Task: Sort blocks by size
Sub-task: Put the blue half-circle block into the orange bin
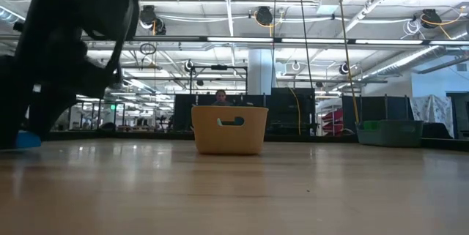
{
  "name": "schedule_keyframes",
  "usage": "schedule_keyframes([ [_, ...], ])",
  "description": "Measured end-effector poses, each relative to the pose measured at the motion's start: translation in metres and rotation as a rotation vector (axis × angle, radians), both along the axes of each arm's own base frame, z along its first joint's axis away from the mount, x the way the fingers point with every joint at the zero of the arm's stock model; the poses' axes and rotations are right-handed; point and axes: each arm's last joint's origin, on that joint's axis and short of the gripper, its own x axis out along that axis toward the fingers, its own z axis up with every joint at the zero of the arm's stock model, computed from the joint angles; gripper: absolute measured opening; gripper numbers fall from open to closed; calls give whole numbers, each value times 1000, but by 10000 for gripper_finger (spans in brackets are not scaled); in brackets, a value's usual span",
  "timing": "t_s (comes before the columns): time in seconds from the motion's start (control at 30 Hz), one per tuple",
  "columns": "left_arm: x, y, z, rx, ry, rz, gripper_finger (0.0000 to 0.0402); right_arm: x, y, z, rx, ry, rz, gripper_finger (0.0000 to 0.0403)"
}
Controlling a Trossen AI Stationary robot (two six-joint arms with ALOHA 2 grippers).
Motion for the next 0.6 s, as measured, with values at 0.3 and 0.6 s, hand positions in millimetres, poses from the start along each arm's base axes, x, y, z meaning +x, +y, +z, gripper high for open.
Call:
schedule_keyframes([
  [0.3, 31, -13, 25, -161, -146, 107, 136, 24, 10, 2, -117, -100, 211, 137],
  [0.6, 79, -25, 81, -310, -468, 226, 136, 67, 0, 3, -285, -34, 340, 137],
])
